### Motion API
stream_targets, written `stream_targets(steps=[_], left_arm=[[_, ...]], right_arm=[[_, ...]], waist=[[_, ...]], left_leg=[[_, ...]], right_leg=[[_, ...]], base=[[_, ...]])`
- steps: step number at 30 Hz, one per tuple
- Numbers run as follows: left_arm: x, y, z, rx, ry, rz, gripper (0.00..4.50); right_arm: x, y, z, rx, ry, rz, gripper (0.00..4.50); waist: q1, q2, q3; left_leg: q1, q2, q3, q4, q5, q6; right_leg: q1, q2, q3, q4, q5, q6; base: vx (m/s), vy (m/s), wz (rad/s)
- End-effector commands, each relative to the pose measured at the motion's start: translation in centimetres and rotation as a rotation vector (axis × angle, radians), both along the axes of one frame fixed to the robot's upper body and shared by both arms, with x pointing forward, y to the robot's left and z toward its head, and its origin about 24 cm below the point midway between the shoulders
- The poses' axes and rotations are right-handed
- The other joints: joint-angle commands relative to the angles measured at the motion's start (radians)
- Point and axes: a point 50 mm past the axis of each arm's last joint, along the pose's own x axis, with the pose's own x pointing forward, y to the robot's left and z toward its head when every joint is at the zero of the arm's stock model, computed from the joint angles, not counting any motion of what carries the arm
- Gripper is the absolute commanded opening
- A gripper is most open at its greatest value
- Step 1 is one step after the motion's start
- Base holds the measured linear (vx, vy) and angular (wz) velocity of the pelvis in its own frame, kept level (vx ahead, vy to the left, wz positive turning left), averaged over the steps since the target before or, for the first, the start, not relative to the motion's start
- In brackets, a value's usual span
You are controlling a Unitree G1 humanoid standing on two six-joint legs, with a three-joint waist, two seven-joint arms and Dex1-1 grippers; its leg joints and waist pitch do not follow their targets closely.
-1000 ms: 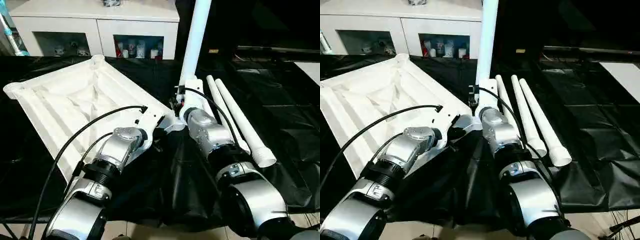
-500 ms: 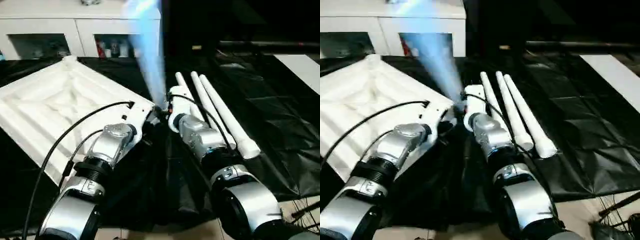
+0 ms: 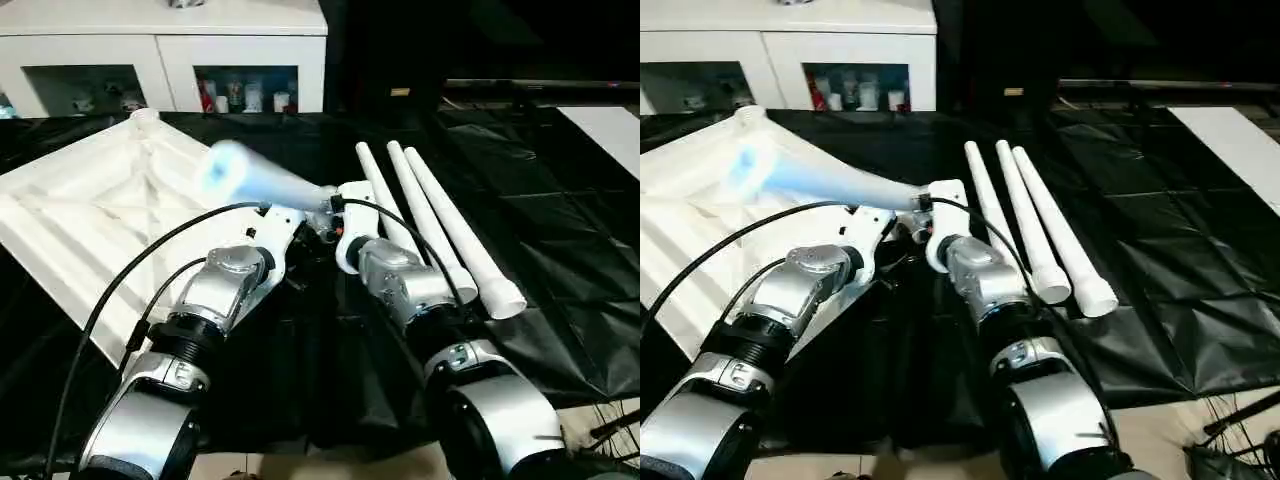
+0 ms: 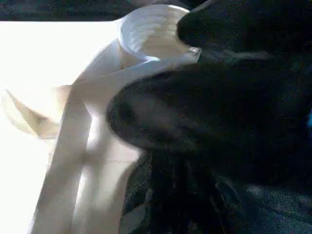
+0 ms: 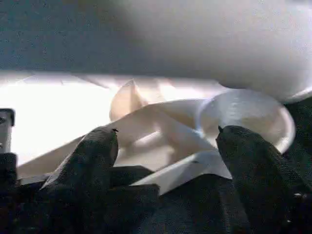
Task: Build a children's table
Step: Rotate table base
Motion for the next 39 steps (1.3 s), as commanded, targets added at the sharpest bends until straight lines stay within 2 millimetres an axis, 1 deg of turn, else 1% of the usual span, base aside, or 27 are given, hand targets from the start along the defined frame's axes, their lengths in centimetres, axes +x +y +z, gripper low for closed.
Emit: stream_targets(steps=[1, 5, 8, 12, 17, 20, 21, 23, 24, 25, 26, 27, 28, 30, 32, 33, 34, 35, 37, 39], left_arm=[[-0.5, 0.0, -0.8, 0.001, 0.018, -0.031, 0.0], [-0.5, 0.2, -0.9, 0.003, 0.022, -0.031, 0.0], [-0.5, 0.3, -0.9, 0.005, 0.024, -0.031, 0.0], [-0.6, 0.3, -1.0, 0.008, 0.027, -0.035, 0.0], [-0.9, 0.4, -1.2, 0.02, 0.03, -0.064, 0.0], [-1.6, 0.8, -1.7, 0.053, 0.019, -0.14, 0.0], [-1.9, 0.9, -1.8, 0.062, 0.007, -0.177, 0.0], [-2.3, 1.2, -2.1, 0.069, 0.007, -0.211, 0.0], [-2.4, 1.2, -2.1, 0.069, 0.01, -0.211, 0.0], [-2.5, 1.5, -2.3, 0.083, 0.012, -0.218, 0.0], [-3.1, 2.3, -2.7, 0.115, 0.024, -0.245, 0.0], [-3.6, 3.3, -3.1, 0.159, 0.026, -0.284, 0.0], [-3.8, 3.6, -3.2, 0.17, 0.02, -0.3, 0.0], [-4.4, 4.8, -3.4, 0.192, 0.027, -0.333, 0.0], [-4.6, 5.3, -3.5, 0.206, 0.032, -0.342, 0.0], [-4.8, 6.3, -3.6, 0.235, 0.04, -0.342, 0.0], [-4.8, 6.3, -3.6, 0.235, 0.04, -0.342, 0.0], [-4.9, 6.8, -3.5, 0.257, 0.016, -0.365, 0.0], [-5.2, 7.7, -3.3, 0.283, -0.006, -0.4, 0.0], [-5.4, 8.4, -3.0, 0.306, -0.027, -0.44, 0.0]], right_arm=[[0.0, -0.1, 0.4, 0.011, -0.024, 0.001, 3.26], [-0.1, -0.3, 0.1, -0.006, -0.026, 0.007, 3.26], [-0.2, -0.4, 0.0, -0.011, -0.02, 0.004, 3.26], [-0.3, -0.6, -0.1, -0.014, -0.017, 0.0, 3.26], [-0.6, -0.8, -0.4, -0.034, -0.018, 0.013, 3.26], [-0.8, -1.0, -0.5, -0.066, -0.023, 0.029, 3.26], [-1.0, -1.0, -0.4, -0.079, -0.032, 0.044, 3.26], [-1.2, -1.0, -0.3, -0.089, -0.043, 0.063, 3.26], [-1.2, -1.0, -0.3, -0.089, -0.043, 0.064, 3.26], [-1.3, -1.0, -0.2, -0.092, -0.046, 0.069, 3.26], [-1.4, -1.1, 0.0, -0.095, -0.054, 0.082, 3.26], [-1.6, -1.3, 0.3, -0.104, -0.062, 0.091, 3.26], [-1.6, -1.4, 0.3, -0.108, -0.064, 0.094, 3.26], [-1.7, -1.6, 0.4, -0.12, -0.069, 0.095, 3.26], [-1.8, -1.8, 0.4, -0.123, -0.068, 0.093, 3.26], [-1.8, -2.0, 0.5, -0.128, -0.066, 0.089, 3.26], [-1.8, -2.0, 0.5, -0.128, -0.066, 0.089, 3.26], [-1.8, -2.2, 0.5, -0.132, -0.065, 0.083, 3.26], [-1.8, -2.5, 0.5, -0.139, -0.062, 0.077, 3.26], [-1.9, -2.7, 0.5, -0.145, -0.062, 0.078, 3.26]], waist=[[0.008, 0.005, -0.061], [0.013, 0.006, -0.06], [0.014, 0.005, -0.061], [0.016, 0.008, -0.063], [0.021, 0.009, -0.065], [0.022, 0.01, -0.065], [0.023, 0.01, -0.062], [0.024, 0.011, -0.062], [0.024, 0.012, -0.06], [0.025, 0.014, -0.06], [0.024, 0.012, -0.06], [0.025, 0.016, -0.059], [0.022, 0.013, -0.058], [0.022, 0.014, -0.059], [0.021, 0.014, -0.057], [0.021, 0.015, -0.058], [0.02, 0.015, -0.059], [0.018, 0.015, -0.058], [0.014, 0.013, -0.061], [0.013, 0.014, -0.062]], left_leg=[[0.026, 0.06, -0.02, -0.05, -0.103, 0.043], [0.027, 0.06, -0.02, -0.051, -0.112, 0.039], [0.027, 0.059, -0.019, -0.05, -0.113, 0.036], [0.027, 0.058, -0.02, -0.048, -0.098, 0.036], [0.027, 0.058, -0.021, -0.047, -0.09, 0.039], [0.027, 0.058, -0.021, -0.047, -0.097, 0.035], [0.026, 0.059, -0.022, -0.05, -0.105, 0.034], [0.03, 0.06, -0.022, -0.051, -0.121, 0.025], [0.03, 0.06, -0.021, -0.053, -0.137, 0.015], [0.032, 0.06, -0.021, -0.055, -0.158, 0.002], [0.033, 0.061, -0.021, -0.056, -0.165, -0.002], [0.03, 0.063, -0.024, -0.059, -0.171, -0.01], [0.029, 0.062, -0.024, -0.061, -0.174, -0.014], [0.033, 0.06, -0.022, -0.059, -0.175, -0.024], [0.031, 0.058, -0.022, -0.061, -0.179, -0.033], [0.034, 0.058, -0.021, -0.06, -0.184, -0.04], [0.032, 0.058, -0.022, -0.061, -0.182, -0.042], [0.032, 0.057, -0.022, -0.061, -0.184, -0.044], [0.031, 0.056, -0.022, -0.059, -0.17, -0.043], [0.03, 0.055, -0.022, -0.057, -0.153, -0.038]], right_leg=[[0.038, -0.091, 0.043, -0.056, 0.122, -0.252], [0.038, -0.091, 0.044, -0.056, 0.112, -0.244], [0.038, -0.091, 0.044, -0.056, 0.111, -0.242], [0.039, -0.09, 0.043, -0.053, 0.141, -0.241], [0.041, -0.09, 0.043, -0.051, 0.166, -0.24], [0.041, -0.09, 0.042, -0.051, 0.154, -0.235], [0.041, -0.09, 0.042, -0.054, 0.138, -0.23], [0.038, -0.088, 0.043, -0.056, 0.108, -0.22], [0.036, -0.088, 0.044, -0.057, 0.086, -0.215], [0.034, -0.089, 0.045, -0.06, 0.054, -0.211], [0.034, -0.089, 0.045, -0.061, 0.043, -0.21], [0.035, -0.089, 0.044, -0.06, 0.03, -0.201], [0.034, -0.086, 0.045, -0.06, 0.03, -0.188], [0.031, -0.086, 0.047, -0.06, 0.024, -0.181], [0.03, -0.085, 0.047, -0.06, 0.013, -0.177], [0.029, -0.085, 0.047, -0.06, 0.009, -0.177], [0.029, -0.084, 0.047, -0.058, 0.012, -0.175], [0.028, -0.084, 0.047, -0.059, 0.011, -0.175], [0.031, -0.084, 0.047, -0.055, 0.043, -0.176], [0.031, -0.083, 0.046, -0.052, 0.068, -0.176]], base=[[0.0, 0.0, 0.0], [0.0, 0.0, 0.0], [0.0, 0.0, 0.0], [0.0, 0.0, 0.0], [0.0, 0.0, 0.0], [0.0, 0.0, 0.0], [0.0, 0.0, 0.0], [0.0, 0.0, 0.0], [0.0, 0.0, 0.0], [0.0, 0.0, 0.0], [0.0, 0.0, 0.0], [0.0, 0.0, 0.0], [0.0, 0.0, 0.0], [0.0, 0.0, 0.0], [0.0, 0.0, 0.0], [0.0, 0.0, 0.0], [0.0, 0.0, 0.0], [0.0, 0.0, 0.0], [0.0, 0.0, 0.0], [0.0, 0.0, 0.0]])
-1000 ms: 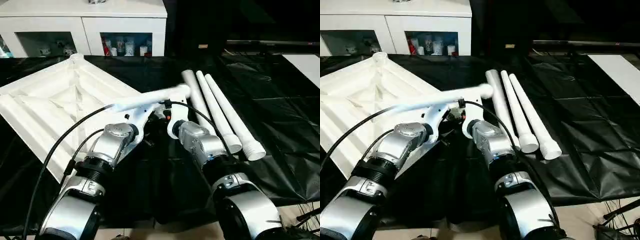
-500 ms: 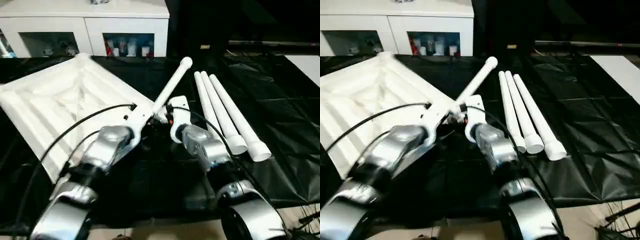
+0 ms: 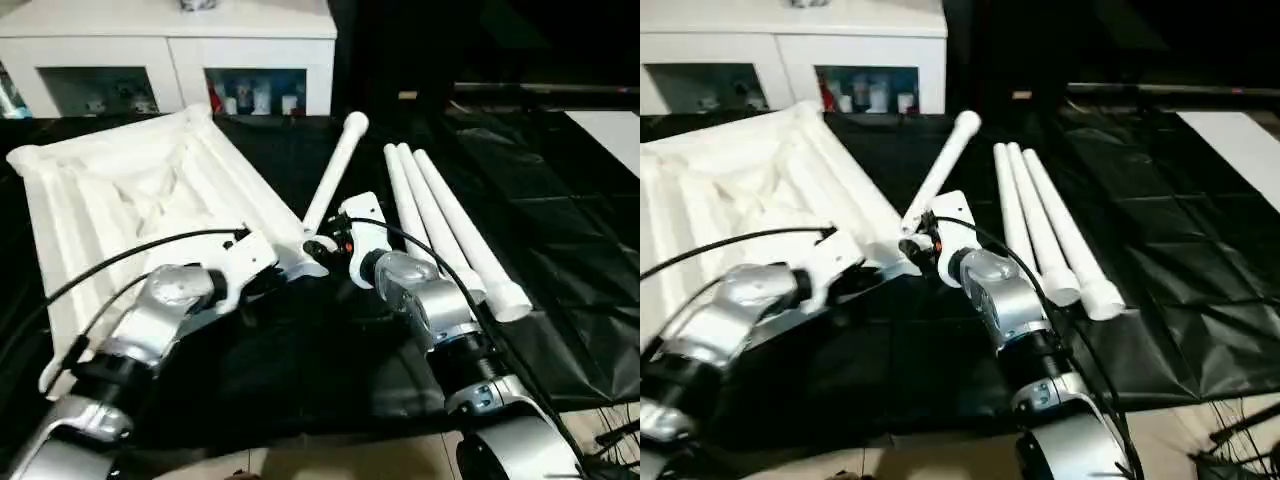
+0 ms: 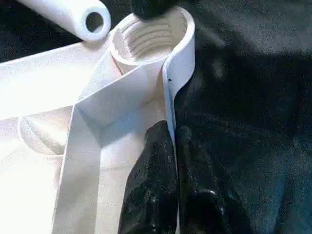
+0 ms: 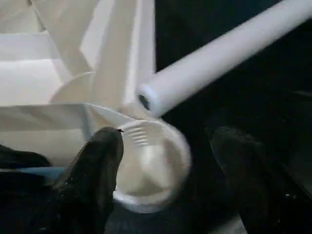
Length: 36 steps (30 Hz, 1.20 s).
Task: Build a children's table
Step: Rotate table base
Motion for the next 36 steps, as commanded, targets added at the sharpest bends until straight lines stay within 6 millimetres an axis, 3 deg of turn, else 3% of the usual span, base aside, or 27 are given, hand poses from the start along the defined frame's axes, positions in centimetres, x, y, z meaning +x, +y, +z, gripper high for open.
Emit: stream_targets(steps=[1, 7, 8, 16, 22, 24, 28, 36], left_arm=[[-1.6, 1.8, -2.1, 0.106, 0.091, -0.048, 0.0], [-2.5, 2.2, -1.0, 0.055, 0.078, -0.177, 0.0], [-2.6, 2.4, -0.9, 0.063, 0.074, -0.191, 0.0], [-3.1, 4.6, 0.0, 0.103, 0.07, -0.244, 0.0], [-3.4, 7.9, 1.4, 0.164, -0.012, -0.224, 0.0], [-3.4, 8.4, 1.9, 0.139, -0.006, -0.22, 0.56], [-3.1, 9.0, 3.1, 0.087, -0.036, -0.191, 0.81], [-2.4, 10.3, 5.8, -0.024, -0.115, -0.122, 1.45]], right_arm=[[-0.2, -0.3, 0.1, -0.005, 0.0, 0.001, 3.26], [-0.3, -0.7, 0.1, -0.015, 0.003, 0.005, 3.26], [-0.3, -0.7, 0.1, -0.016, 0.004, 0.004, 3.26], [-0.1, -1.5, 0.6, -0.033, -0.009, -0.013, 3.26], [0.1, -2.6, 0.7, -0.032, -0.009, -0.046, 3.26], [0.1, -2.7, 0.8, -0.031, -0.008, -0.052, 3.21], [0.1, -3.0, 0.8, -0.028, -0.006, -0.061, 3.21], [0.0, -3.4, 0.7, -0.025, 0.009, -0.08, 3.21]], waist=[[0.003, 0.007, -0.061], [-0.002, 0.007, -0.061], [-0.002, 0.002, -0.06], [0.011, 0.005, -0.062], [0.011, 0.002, -0.063], [0.011, 0.003, -0.062], [0.011, 0.002, -0.059], [0.016, 0.003, -0.061]], left_leg=[[0.025, 0.054, -0.022, -0.057, -0.147, -0.034], [0.033, 0.057, -0.017, -0.057, -0.157, -0.043], [0.033, 0.056, -0.017, -0.057, -0.156, -0.042], [0.036, 0.054, -0.015, -0.057, -0.167, -0.062], [0.032, 0.052, -0.015, -0.054, -0.171, -0.066], [0.034, 0.053, -0.014, -0.054, -0.178, -0.071], [0.037, 0.054, -0.013, -0.056, -0.213, -0.079], [0.036, 0.054, -0.013, -0.056, -0.21, -0.087]], right_leg=[[0.033, -0.083, 0.045, -0.054, 0.076, -0.174], [0.026, -0.079, 0.045, -0.052, 0.073, -0.189], [0.026, -0.079, 0.045, -0.052, 0.077, -0.19], [0.025, -0.08, 0.045, -0.048, 0.08, -0.174], [0.026, -0.079, 0.047, -0.045, 0.078, -0.164], [0.022, -0.078, 0.047, -0.044, 0.064, -0.167], [0.018, -0.08, 0.048, -0.047, 0.013, -0.181], [0.016, -0.077, 0.045, -0.04, 0.02, -0.184]], base=[[0.0, 0.0, 0.0], [0.0, 0.0, 0.0], [0.0, 0.0, 0.0], [0.0, 0.0, 0.0], [0.0, 0.0, 0.0], [0.0, 0.0, 0.0], [0.0, 0.0, 0.0], [0.0, 0.0, 0.0]])
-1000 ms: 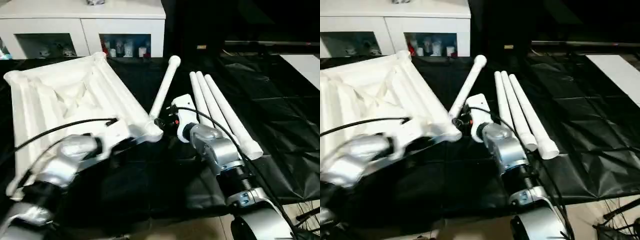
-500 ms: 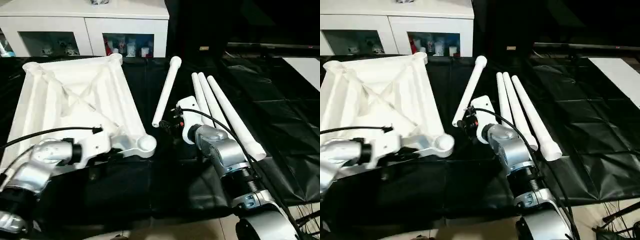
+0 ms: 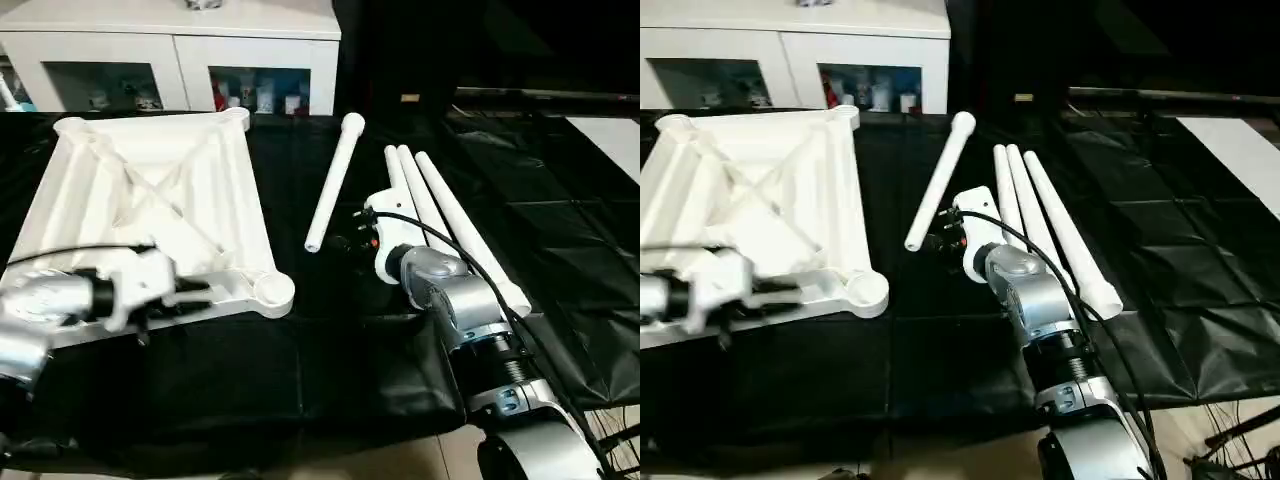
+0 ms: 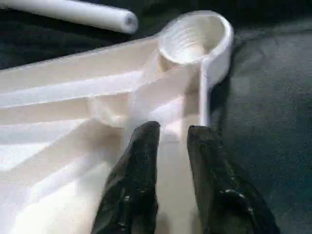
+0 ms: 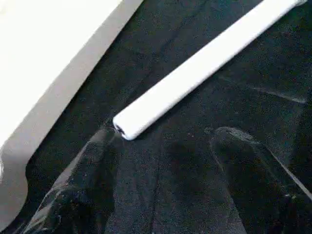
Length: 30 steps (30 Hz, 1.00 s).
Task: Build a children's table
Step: Rotate table base, then pick table leg
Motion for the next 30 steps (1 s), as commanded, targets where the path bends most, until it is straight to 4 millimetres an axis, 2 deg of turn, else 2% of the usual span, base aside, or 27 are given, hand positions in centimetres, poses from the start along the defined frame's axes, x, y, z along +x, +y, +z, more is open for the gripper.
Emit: stream_targets(steps=[1, 2, 3, 4, 5, 6, 8, 9, 11, 12, 13, 14, 15, 16, 17, 18, 19, 20, 21, 22, 23, 24, 25, 26, 27, 29, 30], left_arm=[[0.7, 0.3, 1.6, -0.078, -0.046, 0.047, 1.47], [0.7, 0.3, 1.6, -0.078, -0.046, 0.047, 1.47], [1.5, 0.1, 2.7, -0.156, -0.097, 0.112, 1.84], [1.5, 0.1, 2.8, -0.162, -0.1, 0.121, 1.84], [1.8, 0.0, 3.0, -0.18, -0.11, 0.15, 1.86], [2.0, -0.1, 2.9, -0.183, -0.118, 0.176, 1.89], [1.9, -1.1, 2.3, -0.213, -0.096, 0.181, 2.01], [1.7, -1.8, 2.0, -0.238, -0.083, 0.168, 2.25], [1.4, -2.8, 1.6, -0.27, -0.064, 0.149, 2.25], [1.1, -3.5, 1.4, -0.283, -0.057, 0.146, 2.35], [1.0, -3.7, 1.4, -0.287, -0.055, 0.149, 2.35], [0.8, -4.0, 1.3, -0.296, -0.052, 0.15, 2.53], [0.5, -4.5, 1.3, -0.309, -0.046, 0.153, 2.53], [-0.2, -4.9, 1.3, -0.317, -0.038, 0.15, 2.65], [-0.6, -5.1, 1.4, -0.323, -0.032, 0.146, 2.73], [-1.4, -5.2, 1.6, -0.327, -0.022, 0.146, 2.73], [-1.4, -5.2, 1.6, -0.327, -0.022, 0.146, 2.93], [-2.7, -5.1, 2.0, -0.317, -0.012, 0.155, 2.93], [-3.2, -5.0, 2.2, -0.311, -0.009, 0.162, 3.11], [-3.6, -4.9, 2.3, -0.307, -0.006, 0.169, 3.11], [-4.2, -4.7, 2.5, -0.296, -0.004, 0.179, 3.21], [-4.5, -4.6, 2.6, -0.289, -0.004, 0.183, 3.21], [-5.0, -4.6, 2.8, -0.277, -0.001, 0.189, 3.31], [-6.0, -4.4, 3.3, -0.258, 0.002, 0.199, 3.52], [-6.5, -4.3, 3.6, -0.25, 0.005, 0.206, 3.59], [-6.9, -4.2, 4.0, -0.246, 0.006, 0.213, 3.59], [-7.3, -4.2, 4.4, -0.235, 0.005, 0.219, 3.8]], right_arm=[[0.0, -0.6, 0.2, 0.013, 0.004, -0.026, 3.21], [0.0, -0.6, 0.2, 0.013, 0.004, -0.026, 3.21], [0.3, -0.5, 0.2, 0.036, 0.024, -0.044, 3.21], [0.3, -0.5, 0.2, 0.038, 0.026, -0.047, 3.21], [0.4, -0.4, 0.1, 0.044, 0.034, -0.058, 3.39], [0.8, -0.3, 0.1, 0.05, 0.043, -0.075, 3.58], [1.6, 0.3, 0.0, 0.034, 0.055, -0.084, 3.61], [2.1, 0.8, 0.1, 0.044, 0.059, -0.09, 3.83], [2.8, 1.6, 0.4, 0.076, 0.066, -0.103, 3.98], [3.2, 2.2, 0.7, 0.096, 0.071, -0.107, 4.02], [3.3, 2.5, 0.8, 0.101, 0.071, -0.103, 4.02], [3.5, 2.8, 1.0, 0.102, 0.067, -0.103, 4.16], [3.7, 3.4, 1.3, 0.102, 0.056, -0.1, 4.16], [3.9, 4.2, 1.8, 0.12, 0.048, -0.082, 4.3], [3.9, 4.5, 2.0, 0.119, 0.04, -0.08, 4.43], [4.1, 4.9, 2.2, 0.113, 0.028, -0.08, 4.43], [4.1, 4.9, 2.2, 0.113, 0.028, -0.08, 4.48], [4.3, 5.3, 2.4, 0.082, 0.011, -0.106, 4.48], [4.3, 5.4, 2.5, 0.07, 0.003, -0.112, 4.5], [4.4, 5.5, 2.5, 0.062, -0.003, -0.116, 4.5], [4.4, 5.5, 2.4, 0.048, -0.008, -0.13, 4.5], [4.4, 5.5, 2.4, 0.045, -0.01, -0.136, 4.5], [4.4, 5.5, 2.3, 0.028, -0.02, -0.146, 4.5], [4.5, 5.5, 2.2, 0.019, -0.025, -0.178, 4.5], [4.4, 5.6, 2.2, 0.02, -0.024, -0.194, 4.5], [4.4, 5.7, 2.1, 0.049, -0.016, -0.204, 4.5], [4.2, 6.1, 2.0, 0.098, 0.008, -0.187, 4.5]], waist=[[-0.001, 0.021, -0.061], [-0.001, 0.021, -0.061], [0.0, 0.022, -0.061], [-0.003, 0.026, -0.063], [-0.003, 0.024, -0.063], [-0.001, 0.025, -0.062], [-0.007, 0.023, -0.063], [-0.009, 0.02, -0.058], [-0.012, 0.019, -0.056], [-0.012, 0.022, -0.055], [-0.02, 0.014, -0.05], [-0.017, 0.017, -0.049], [-0.02, 0.006, -0.043], [-0.02, -0.012, -0.03], [-0.02, -0.005, -0.032], [-0.02, -0.008, -0.026], [-0.024, -0.011, -0.024], [-0.027, -0.027, -0.012], [-0.031, -0.025, -0.014], [-0.029, -0.027, -0.005], [-0.031, -0.038, 0.006], [-0.03, -0.037, 0.013], [-0.03, -0.038, 0.014], [-0.027, -0.054, 0.038], [-0.026, -0.055, 0.048], [-0.026, -0.054, 0.059], [-0.024, -0.059, 0.071]], left_leg=[[0.04, 0.051, -0.013, -0.06, -0.218, -0.08], [0.04, 0.051, -0.013, -0.059, -0.216, -0.081], [0.039, 0.051, -0.013, -0.059, -0.216, -0.08], [0.04, 0.051, -0.012, -0.058, -0.219, -0.084], [0.042, 0.051, -0.012, -0.056, -0.224, -0.084], [0.038, 0.05, -0.014, -0.057, -0.223, -0.083], [0.037, 0.05, -0.015, -0.056, -0.226, -0.088], [0.034, 0.05, -0.015, -0.056, -0.231, -0.09], [0.033, 0.053, -0.013, -0.053, -0.229, -0.088], [0.031, 0.05, -0.014, -0.055, -0.226, -0.08], [0.029, 0.053, -0.015, -0.054, -0.228, -0.074], [0.03, 0.052, -0.015, -0.056, -0.226, -0.071], [0.031, 0.055, -0.013, -0.056, -0.226, -0.066], [0.025, 0.055, -0.013, -0.06, -0.214, -0.051], [0.026, 0.056, -0.015, -0.059, -0.21, -0.049], [0.026, 0.056, -0.015, -0.061, -0.197, -0.043], [0.026, 0.058, -0.014, -0.061, -0.196, -0.045], [0.023, 0.053, -0.012, -0.061, -0.17, -0.032], [0.018, 0.053, -0.016, -0.059, -0.145, -0.031], [0.022, 0.052, -0.011, -0.057, -0.139, -0.026], [0.019, 0.053, -0.01, -0.059, -0.137, -0.021], [0.018, 0.053, -0.011, -0.06, -0.152, -0.026], [0.02, 0.052, -0.01, -0.059, -0.147, -0.026], [0.016, 0.052, -0.009, -0.061, -0.141, -0.022], [0.014, 0.054, -0.012, -0.067, -0.167, -0.034], [0.019, 0.054, -0.009, -0.064, -0.172, -0.041], [0.019, 0.052, -0.009, -0.065, -0.151, -0.039]], right_leg=[[0.023, -0.077, 0.044, -0.054, 0.027, -0.186], [0.024, -0.077, 0.043, -0.052, 0.032, -0.188], [0.024, -0.078, 0.044, -0.054, 0.031, -0.189], [0.024, -0.078, 0.044, -0.051, 0.04, -0.193], [0.023, -0.08, 0.045, -0.052, 0.046, -0.2], [0.026, -0.081, 0.044, -0.053, 0.04, -0.198], [0.027, -0.082, 0.046, -0.052, 0.025, -0.202], [0.027, -0.085, 0.047, -0.058, 0.0, -0.207], [0.024, -0.089, 0.051, -0.054, 0.0, -0.217], [0.027, -0.083, 0.048, -0.058, -0.006, -0.214], [0.025, -0.085, 0.05, -0.053, 0.003, -0.218], [0.026, -0.082, 0.049, -0.057, -0.003, -0.214], [0.021, -0.083, 0.049, -0.054, 0.004, -0.215], [0.021, -0.081, 0.048, -0.057, -0.004, -0.21], [0.021, -0.082, 0.049, -0.054, -0.003, -0.21], [0.019, -0.079, 0.047, -0.051, 0.009, -0.204], [0.016, -0.077, 0.046, -0.049, 0.02, -0.207], [0.013, -0.069, 0.045, -0.05, 0.052, -0.199], [0.016, -0.07, 0.043, -0.04, 0.085, -0.202], [0.008, -0.064, 0.043, -0.04, 0.102, -0.195], [0.004, -0.063, 0.042, -0.042, 0.107, -0.193], [0.005, -0.064, 0.043, -0.041, 0.089, -0.187], [0.005, -0.063, 0.044, -0.041, 0.094, -0.182], [-0.002, -0.063, 0.045, -0.043, 0.094, -0.178], [-0.001, -0.069, 0.045, -0.043, 0.057, -0.17], [-0.006, -0.067, 0.047, -0.044, 0.058, -0.166], [-0.009, -0.064, 0.047, -0.043, 0.075, -0.162]], base=[[0.0, 0.0, 0.0], [0.0, 0.0, 0.0], [0.0, 0.0, 0.0], [0.0, 0.0, 0.0], [0.0, 0.0, 0.0], [0.0, 0.0, 0.0], [0.0, 0.0, 0.0], [0.0, 0.0, 0.0], [0.0, 0.0, 0.0], [0.0, 0.0, 0.0], [0.0, 0.0, 0.0], [0.0, 0.0, 0.0], [0.0, 0.0, 0.0], [0.0, 0.0, 0.0], [0.0, 0.0, 0.0], [0.0, 0.0, 0.0], [0.0, 0.0, 0.0], [0.0, 0.0, 0.0], [0.0, 0.0, 0.0], [0.0, 0.0, 0.0], [0.0, 0.0, 0.0], [0.0, 0.0, 0.0], [0.0, 0.0, 0.0], [0.0, 0.0, 0.0], [0.0, 0.0, 0.0], [0.0, 0.0, 0.0], [0.0, 0.0, 0.0]])
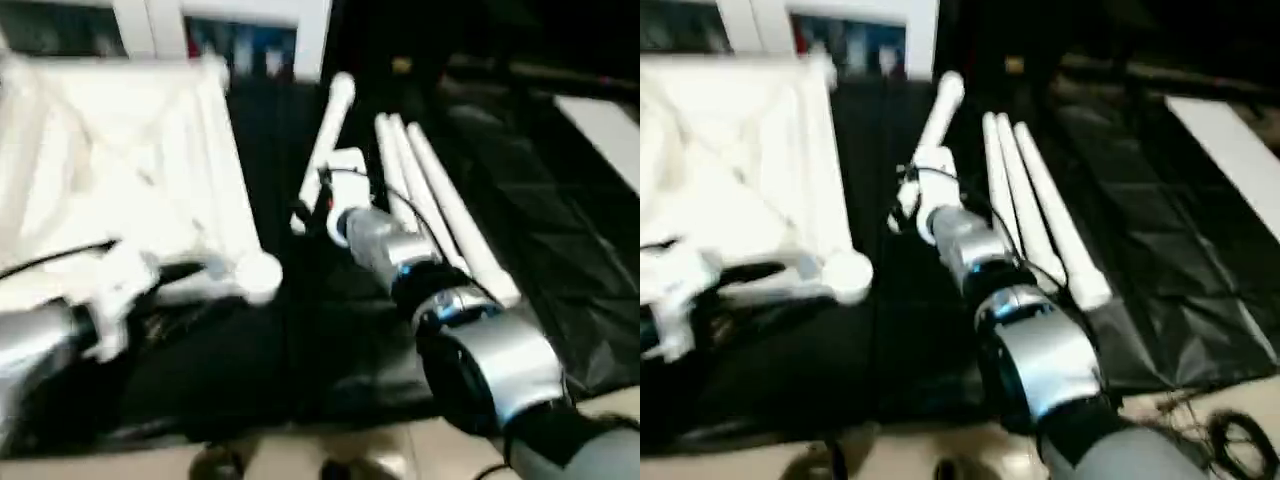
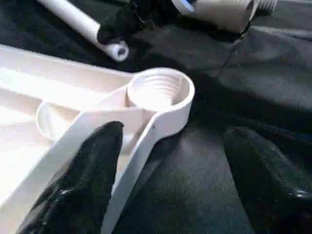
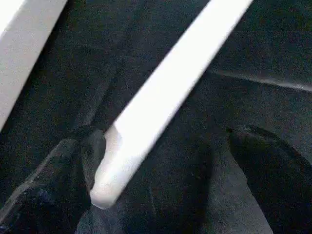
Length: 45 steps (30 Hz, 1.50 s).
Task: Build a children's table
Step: Pick table leg
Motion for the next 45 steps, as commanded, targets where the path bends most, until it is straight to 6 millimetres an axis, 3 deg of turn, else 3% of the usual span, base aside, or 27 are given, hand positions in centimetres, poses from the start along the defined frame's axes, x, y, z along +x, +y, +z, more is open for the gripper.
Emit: stream_targets(steps=[1, 2, 5, 7, 12, 14, 15, 16, 18, 19, 25, 27, 42, 45], left_arm=[[-0.5, -0.3, 1.1, 0.011, -0.019, -0.01, 3.94], [-0.5, -0.3, 1.1, 0.011, -0.019, -0.01, 4.01], [-1.7, -0.3, 2.3, 0.03, -0.015, 0.002, 4.26], [-2.0, -0.4, 2.7, 0.036, -0.012, 0.004, 4.48], [-2.5, -0.8, 2.8, 0.04, 0.0, -0.008, 4.48], [-2.4, -0.9, 2.8, 0.045, -0.005, -0.007, 4.48], [-2.2, -1.0, 2.9, 0.047, -0.012, -0.002, 4.48], [-2.2, -1.0, 2.9, 0.047, -0.012, -0.002, 4.48], [-1.8, -1.2, 3.0, 0.046, -0.017, -0.008, 4.49], [-1.8, -1.2, 3.0, 0.046, -0.017, -0.008, 4.5], [-1.0, -1.6, 2.9, 0.047, -0.015, -0.022, 4.5], [-0.9, -2.0, 2.8, 0.038, -0.016, -0.031, 4.5], [0.3, -2.6, 2.6, 0.02, -0.034, -0.039, 4.5], [0.7, -2.8, 2.4, 0.005, -0.04, -0.034, 4.5]], right_arm=[[-0.3, 0.0, -0.8, 0.058, 0.048, -0.005, 4.5], [-0.3, 0.0, -0.8, 0.058, 0.048, -0.005, 4.5], [-0.6, 0.7, -1.0, 0.114, 0.059, 0.037, 4.5], [-0.5, 0.6, -0.9, 0.123, 0.058, 0.025, 4.5], [-0.2, -0.2, -0.7, 0.155, 0.071, -0.021, 4.5], [-0.1, -0.5, -0.7, 0.152, 0.077, -0.032, 4.5], [0.0, -0.6, -0.7, 0.149, 0.076, -0.034, 4.5], [0.0, -0.6, -0.7, 0.149, 0.076, -0.034, 4.5], [0.1, -0.8, -0.5, 0.163, 0.076, -0.028, 4.22], [0.1, -0.8, -0.5, 0.163, 0.076, -0.028, 4.22], [0.2, -1.4, -0.6, 0.113, 0.063, -0.018, 3.83], [0.2, -1.7, -0.7, 0.058, 0.056, -0.012, 3.5], [0.5, -3.0, -1.0, 0.042, 0.089, -0.055, 2.34], [0.5, -3.4, -1.2, 0.047, 0.1, -0.067, 2.14]], waist=[[0.001, 0.042, -0.043], [0.002, 0.044, -0.039], [0.001, 0.036, -0.017], [0.0, 0.034, -0.012], [0.0, 0.036, 0.005], [-0.001, 0.039, 0.003], [0.001, 0.046, -0.004], [0.001, 0.044, -0.001], [0.003, 0.051, -0.009], [0.003, 0.048, -0.008], [0.004, 0.052, -0.025], [0.004, 0.052, -0.028], [0.005, 0.046, -0.051], [0.007, 0.047, -0.063]], left_leg=[[0.04, 0.043, -0.014, -0.07, -0.151, -0.032], [0.04, 0.043, -0.017, -0.071, -0.154, -0.036], [0.041, 0.044, -0.018, -0.072, -0.133, -0.043], [0.041, 0.041, -0.015, -0.065, -0.068, -0.038], [0.043, 0.044, -0.015, -0.072, -0.129, -0.058], [0.045, 0.042, -0.015, -0.072, -0.131, -0.065], [0.047, 0.042, -0.015, -0.071, -0.127, -0.07], [0.047, 0.042, -0.013, -0.071, -0.124, -0.074], [0.047, 0.042, -0.015, -0.069, -0.115, -0.084], [0.045, 0.04, -0.014, -0.068, -0.105, -0.086], [0.044, 0.035, -0.012, -0.056, -0.026, -0.08], [0.041, 0.034, -0.012, -0.056, -0.018, -0.074], [0.04, 0.035, -0.011, -0.048, -0.014, -0.068], [0.042, 0.035, -0.009, -0.045, -0.013, -0.067]], right_leg=[[0.022, -0.069, 0.049, -0.055, 0.085, -0.153], [0.025, -0.073, 0.049, -0.056, 0.079, -0.146], [0.024, -0.073, 0.048, -0.053, 0.122, -0.143], [0.025, -0.071, 0.048, -0.046, 0.199, -0.152], [0.025, -0.078, 0.05, -0.056, 0.096, -0.149], [0.025, -0.078, 0.05, -0.057, 0.083, -0.144], [0.027, -0.077, 0.05, -0.055, 0.091, -0.144], [0.024, -0.077, 0.05, -0.055, 0.103, -0.144], [0.028, -0.076, 0.048, -0.05, 0.121, -0.147], [0.029, -0.075, 0.048, -0.05, 0.139, -0.149], [0.038, -0.069, 0.046, -0.038, 0.255, -0.167], [0.042, -0.069, 0.045, -0.035, 0.273, -0.173], [0.049, -0.07, 0.044, -0.03, 0.268, -0.193], [0.052, -0.069, 0.043, -0.027, 0.264, -0.2]], base=[[0.0, 0.0, 0.0], [0.0, 0.0, 0.0], [0.0, 0.0, 0.0], [0.0, 0.0, 0.0], [0.0, 0.0, 0.0], [0.0, 0.0, 0.0], [0.0, 0.0, 0.0], [0.0, 0.0, 0.0], [0.0, 0.0, 0.0], [0.0, 0.0, 0.0], [0.0, 0.0, 0.0], [0.0, 0.0, 0.0], [0.0, 0.0, 0.0], [0.0, 0.0, 0.0]])
